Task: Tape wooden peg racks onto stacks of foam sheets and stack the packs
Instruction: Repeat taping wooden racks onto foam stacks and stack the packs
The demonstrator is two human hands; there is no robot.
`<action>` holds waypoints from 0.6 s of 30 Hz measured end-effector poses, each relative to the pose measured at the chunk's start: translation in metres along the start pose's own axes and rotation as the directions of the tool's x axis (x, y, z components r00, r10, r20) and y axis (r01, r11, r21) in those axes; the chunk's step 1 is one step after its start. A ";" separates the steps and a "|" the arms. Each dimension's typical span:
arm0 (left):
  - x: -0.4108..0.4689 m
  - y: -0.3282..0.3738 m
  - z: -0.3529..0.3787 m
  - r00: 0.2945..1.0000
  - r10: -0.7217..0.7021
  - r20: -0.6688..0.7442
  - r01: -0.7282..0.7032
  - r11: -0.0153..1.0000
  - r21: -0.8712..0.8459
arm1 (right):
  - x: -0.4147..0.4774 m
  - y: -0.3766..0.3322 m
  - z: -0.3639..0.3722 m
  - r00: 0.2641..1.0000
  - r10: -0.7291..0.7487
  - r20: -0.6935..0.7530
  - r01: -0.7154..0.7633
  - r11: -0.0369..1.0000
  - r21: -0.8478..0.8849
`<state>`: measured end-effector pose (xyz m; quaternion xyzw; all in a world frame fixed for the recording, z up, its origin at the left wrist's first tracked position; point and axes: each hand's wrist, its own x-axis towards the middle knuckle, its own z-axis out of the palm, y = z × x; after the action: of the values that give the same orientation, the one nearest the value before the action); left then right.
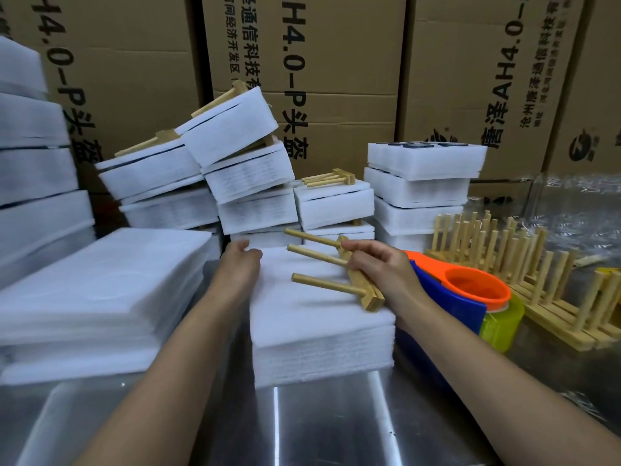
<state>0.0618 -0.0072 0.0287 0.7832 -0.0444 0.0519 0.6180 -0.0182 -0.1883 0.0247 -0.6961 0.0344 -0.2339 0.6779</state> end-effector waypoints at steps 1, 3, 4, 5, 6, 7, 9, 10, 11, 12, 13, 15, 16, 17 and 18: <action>0.002 0.000 -0.001 0.998 -0.054 0.040 0.055 0.998 -0.023 | 0.000 0.000 0.000 1.000 0.004 -0.004 -0.003 1.000 0.010; 0.001 0.000 -0.002 0.988 -0.115 0.099 0.121 0.991 -0.057 | 0.001 0.002 -0.001 1.000 0.026 -0.007 -0.026 0.999 0.024; 0.001 0.000 -0.002 0.986 -0.124 0.114 0.131 0.990 -0.055 | 0.001 0.002 -0.001 0.999 0.041 -0.005 -0.041 0.999 0.018; 0.001 -0.002 -0.002 0.984 -0.128 0.124 0.135 0.990 -0.048 | 0.000 0.003 -0.001 0.998 0.055 0.002 -0.055 0.998 0.011; 0.000 -0.003 -0.001 0.983 -0.129 0.133 0.136 0.990 -0.047 | 0.000 0.003 -0.002 0.998 0.067 0.015 -0.067 0.998 0.010; 0.000 -0.004 -0.001 0.980 -0.138 0.147 0.147 0.988 -0.052 | 0.000 0.002 -0.002 0.996 0.079 0.030 -0.079 0.997 0.022; -0.001 -0.006 -0.001 0.969 -0.166 0.181 0.182 0.980 -0.079 | -0.001 0.000 -0.002 0.993 0.102 0.055 -0.106 0.992 0.070; 0.000 -0.008 -0.001 0.964 -0.176 0.197 0.196 0.977 -0.087 | -0.001 -0.001 -0.003 0.992 0.109 0.061 -0.114 0.990 0.086; 0.001 -0.010 0.000 0.960 -0.183 0.214 0.207 0.974 -0.093 | -0.001 -0.001 -0.003 0.992 0.112 0.064 -0.118 0.989 0.089; 0.002 -0.011 0.001 0.955 -0.189 0.228 0.218 0.970 -0.109 | -0.001 -0.001 -0.003 0.992 0.112 0.064 -0.118 0.989 0.087; 0.002 -0.012 0.002 0.952 -0.196 0.235 0.231 0.964 -0.132 | -0.001 0.000 -0.003 0.992 0.112 0.063 -0.117 0.989 0.087; 0.002 -0.011 0.006 0.957 -0.189 0.218 0.220 0.967 -0.128 | -0.001 0.000 -0.003 0.991 0.115 0.066 -0.120 0.989 0.091; 0.001 -0.011 0.007 0.964 -0.176 0.198 0.199 0.974 -0.104 | 0.000 0.001 -0.003 0.991 0.116 0.070 -0.122 0.988 0.090; 0.002 -0.011 0.008 0.970 -0.165 0.179 0.182 0.980 -0.081 | 0.000 0.001 -0.004 0.990 0.117 0.079 -0.123 0.989 0.083; 0.002 -0.011 0.009 0.975 -0.155 0.162 0.167 0.984 -0.062 | 0.000 0.001 -0.005 0.988 0.118 0.096 -0.125 0.990 0.068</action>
<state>0.0655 -0.0135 0.0160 0.7621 -0.0308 -0.0616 0.6437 -0.0193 -0.1931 0.0235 -0.6772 0.0367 -0.1610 0.7170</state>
